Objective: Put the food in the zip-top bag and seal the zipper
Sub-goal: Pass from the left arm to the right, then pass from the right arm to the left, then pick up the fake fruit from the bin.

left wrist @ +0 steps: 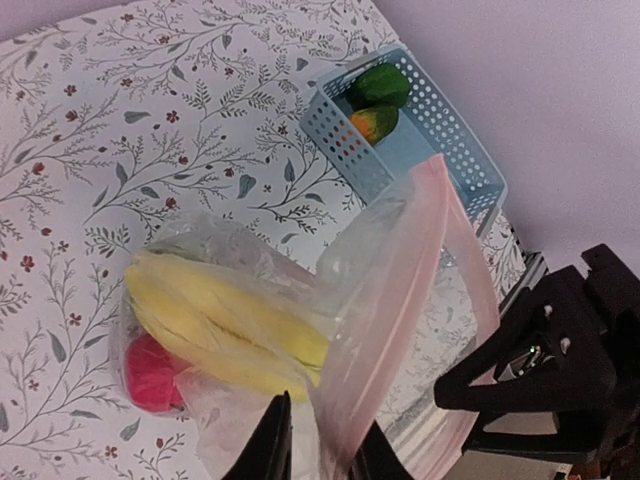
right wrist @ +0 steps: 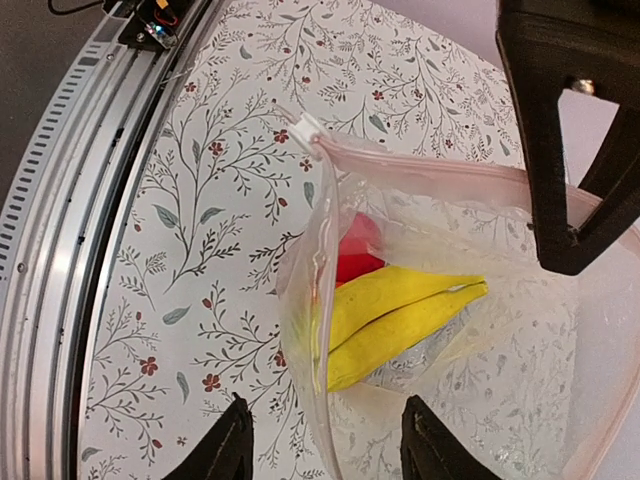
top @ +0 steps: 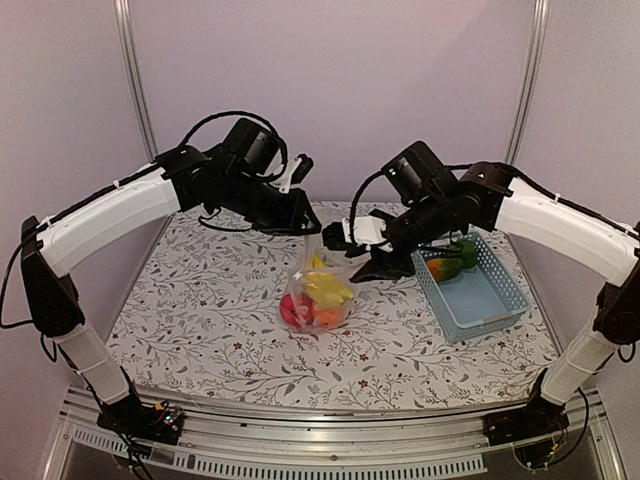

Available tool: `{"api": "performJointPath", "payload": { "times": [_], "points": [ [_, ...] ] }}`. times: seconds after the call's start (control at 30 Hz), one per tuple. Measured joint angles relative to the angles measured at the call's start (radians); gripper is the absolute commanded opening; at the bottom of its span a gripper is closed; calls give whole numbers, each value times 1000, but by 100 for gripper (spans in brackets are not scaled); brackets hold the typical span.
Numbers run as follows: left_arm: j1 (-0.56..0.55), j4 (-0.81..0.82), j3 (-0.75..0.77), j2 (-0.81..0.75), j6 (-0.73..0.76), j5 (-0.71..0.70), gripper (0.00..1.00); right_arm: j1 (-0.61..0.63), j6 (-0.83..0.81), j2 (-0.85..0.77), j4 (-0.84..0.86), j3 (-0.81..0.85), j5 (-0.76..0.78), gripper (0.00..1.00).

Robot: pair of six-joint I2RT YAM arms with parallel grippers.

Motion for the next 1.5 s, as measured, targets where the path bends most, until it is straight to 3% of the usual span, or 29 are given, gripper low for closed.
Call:
{"api": "performJointPath", "payload": {
  "times": [0.07,0.13,0.3,0.43,0.53,0.63,0.97,1.27,1.37,1.5],
  "points": [
    [-1,-2,0,0,-4,0,26,6,-10,24,3,0,26,19],
    [-5,-13,0,-2,-10,-3,30,10,-19,41,6,0,46,7],
    [-30,-70,-2,-25,-27,-24,28,21,-18,60,-2,14,52,0],
    [-73,-127,-3,-43,-45,-80,17,39,-16,60,-2,45,44,0],
    [-90,-156,-4,-54,-53,-113,1,48,-12,60,-3,62,27,0],
    [-92,-182,2,-61,-61,-153,0,52,-5,60,-3,73,10,0],
    [-100,-226,81,-60,-28,-241,0,52,44,60,-36,141,-55,7],
    [-100,-224,57,-55,-8,-278,0,38,59,49,-76,141,-95,43],
    [-100,-201,26,-60,-4,-296,0,-6,61,16,-92,140,-157,48],
    [-100,-177,2,-68,-2,-311,0,-186,62,-85,-97,140,-233,48]
  ]
}}
